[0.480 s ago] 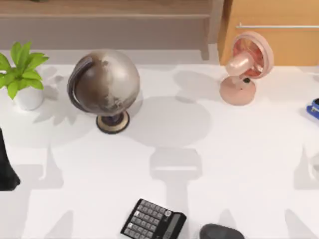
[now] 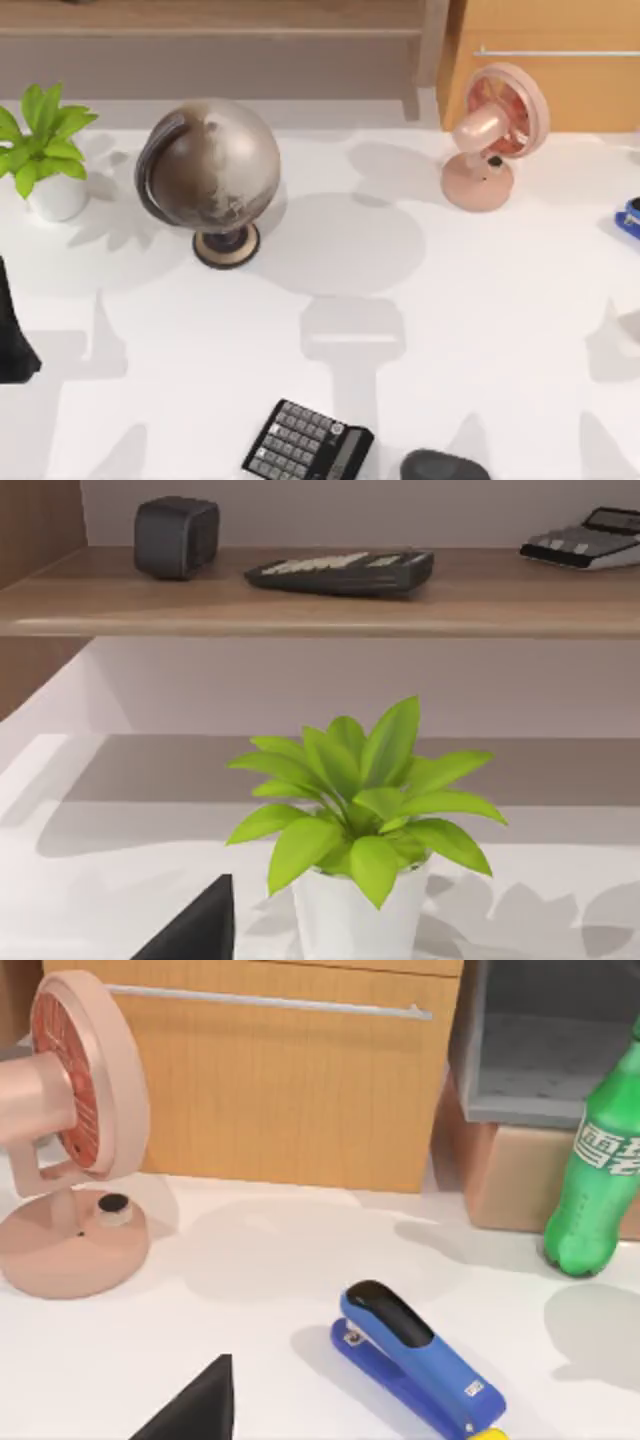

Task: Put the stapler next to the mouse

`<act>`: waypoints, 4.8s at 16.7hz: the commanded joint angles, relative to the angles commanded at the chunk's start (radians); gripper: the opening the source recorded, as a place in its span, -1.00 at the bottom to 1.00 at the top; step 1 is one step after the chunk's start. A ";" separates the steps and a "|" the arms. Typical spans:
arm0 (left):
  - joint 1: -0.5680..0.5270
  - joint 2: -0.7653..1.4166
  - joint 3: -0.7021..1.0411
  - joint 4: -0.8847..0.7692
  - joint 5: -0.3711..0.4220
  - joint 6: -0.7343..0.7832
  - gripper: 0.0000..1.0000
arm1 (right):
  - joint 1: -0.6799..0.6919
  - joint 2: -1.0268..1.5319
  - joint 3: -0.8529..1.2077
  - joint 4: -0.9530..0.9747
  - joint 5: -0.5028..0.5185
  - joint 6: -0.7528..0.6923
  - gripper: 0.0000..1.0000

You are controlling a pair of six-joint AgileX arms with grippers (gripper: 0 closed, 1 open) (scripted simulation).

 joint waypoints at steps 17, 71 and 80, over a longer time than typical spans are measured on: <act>0.000 0.000 0.000 0.000 0.000 0.000 1.00 | -0.034 1.313 1.000 -0.635 0.002 -0.475 1.00; 0.000 0.000 0.000 0.000 0.000 0.000 1.00 | -0.051 2.033 1.493 -0.816 0.009 -0.748 -1.00; 0.000 0.000 0.000 0.000 0.000 0.000 1.00 | -0.051 2.004 1.539 -0.897 0.008 -0.747 -1.00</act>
